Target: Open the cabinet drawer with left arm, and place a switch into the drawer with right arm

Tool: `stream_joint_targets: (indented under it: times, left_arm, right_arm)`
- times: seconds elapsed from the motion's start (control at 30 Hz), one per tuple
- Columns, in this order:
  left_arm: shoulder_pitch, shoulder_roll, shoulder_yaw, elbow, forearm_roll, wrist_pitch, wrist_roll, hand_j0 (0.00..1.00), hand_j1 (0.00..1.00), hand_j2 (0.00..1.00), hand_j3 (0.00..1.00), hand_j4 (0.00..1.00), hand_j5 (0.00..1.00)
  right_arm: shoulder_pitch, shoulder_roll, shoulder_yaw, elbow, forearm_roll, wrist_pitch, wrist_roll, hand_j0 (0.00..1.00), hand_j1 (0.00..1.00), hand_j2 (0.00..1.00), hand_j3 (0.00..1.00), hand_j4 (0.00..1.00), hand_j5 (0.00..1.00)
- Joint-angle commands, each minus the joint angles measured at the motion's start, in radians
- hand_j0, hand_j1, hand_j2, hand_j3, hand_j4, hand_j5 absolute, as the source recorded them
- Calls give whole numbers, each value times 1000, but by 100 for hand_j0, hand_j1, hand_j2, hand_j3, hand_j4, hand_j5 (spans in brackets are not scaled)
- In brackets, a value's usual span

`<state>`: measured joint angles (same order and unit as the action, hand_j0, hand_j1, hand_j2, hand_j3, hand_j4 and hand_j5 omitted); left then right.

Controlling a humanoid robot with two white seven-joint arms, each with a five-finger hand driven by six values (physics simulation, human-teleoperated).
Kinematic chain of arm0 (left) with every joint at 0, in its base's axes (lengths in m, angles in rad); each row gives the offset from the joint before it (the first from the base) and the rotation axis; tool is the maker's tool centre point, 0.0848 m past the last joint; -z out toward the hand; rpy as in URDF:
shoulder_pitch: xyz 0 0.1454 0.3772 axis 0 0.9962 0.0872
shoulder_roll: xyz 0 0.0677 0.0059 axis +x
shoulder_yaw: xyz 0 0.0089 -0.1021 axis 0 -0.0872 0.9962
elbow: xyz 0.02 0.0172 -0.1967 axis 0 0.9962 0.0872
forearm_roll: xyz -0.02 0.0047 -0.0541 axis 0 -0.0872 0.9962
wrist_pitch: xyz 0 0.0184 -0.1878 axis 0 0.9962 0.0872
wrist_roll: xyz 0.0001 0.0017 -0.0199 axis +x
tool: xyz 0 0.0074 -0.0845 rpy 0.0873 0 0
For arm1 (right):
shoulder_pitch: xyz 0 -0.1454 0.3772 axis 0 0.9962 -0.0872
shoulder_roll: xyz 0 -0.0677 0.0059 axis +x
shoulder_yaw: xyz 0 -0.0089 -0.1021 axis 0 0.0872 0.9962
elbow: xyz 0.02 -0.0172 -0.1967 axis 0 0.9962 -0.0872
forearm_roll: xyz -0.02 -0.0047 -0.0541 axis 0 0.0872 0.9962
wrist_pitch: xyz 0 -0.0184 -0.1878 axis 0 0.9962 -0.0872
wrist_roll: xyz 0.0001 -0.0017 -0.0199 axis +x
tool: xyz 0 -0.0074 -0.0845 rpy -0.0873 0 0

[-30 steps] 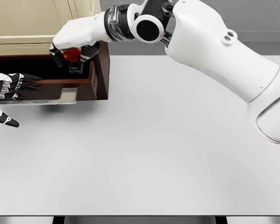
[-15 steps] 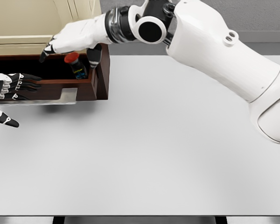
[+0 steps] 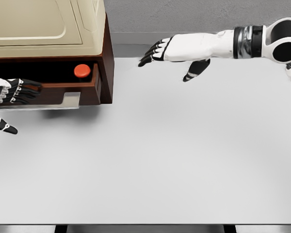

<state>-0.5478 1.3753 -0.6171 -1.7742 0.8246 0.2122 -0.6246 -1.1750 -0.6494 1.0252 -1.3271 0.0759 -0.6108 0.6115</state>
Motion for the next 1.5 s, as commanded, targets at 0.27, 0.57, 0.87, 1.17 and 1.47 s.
stream_joint_targets:
  times: [0.27,0.57,0.87,1.17,1.47]
  left_arm:
    - [-4,14,-9,10,-97,-5,14,100,100,100,100,100,100]
    - [-8,11,2,10,-62,-5,14,100,100,100,100,100,100]
    - [-9,-1,5,10,-35,-14,14,100,100,100,100,100,100]
    - [-9,1,7,9,166,-14,14,100,100,100,100,100,100]
    - [-44,17,65,9,403,-16,14,100,100,100,100,100,100]
  right_arm:
    - [49,-79,-8,63,-13,0,-1,100,100,100,100,100,100]
    - [84,-101,-24,98,-13,0,-1,100,100,100,100,100,100]
    - [127,-96,-68,135,-7,0,-1,100,100,100,100,100,100]
    - [158,-98,-91,129,-5,0,-1,100,100,100,100,100,100]
    - [175,-95,-103,129,-5,0,-1,100,100,100,100,100,100]
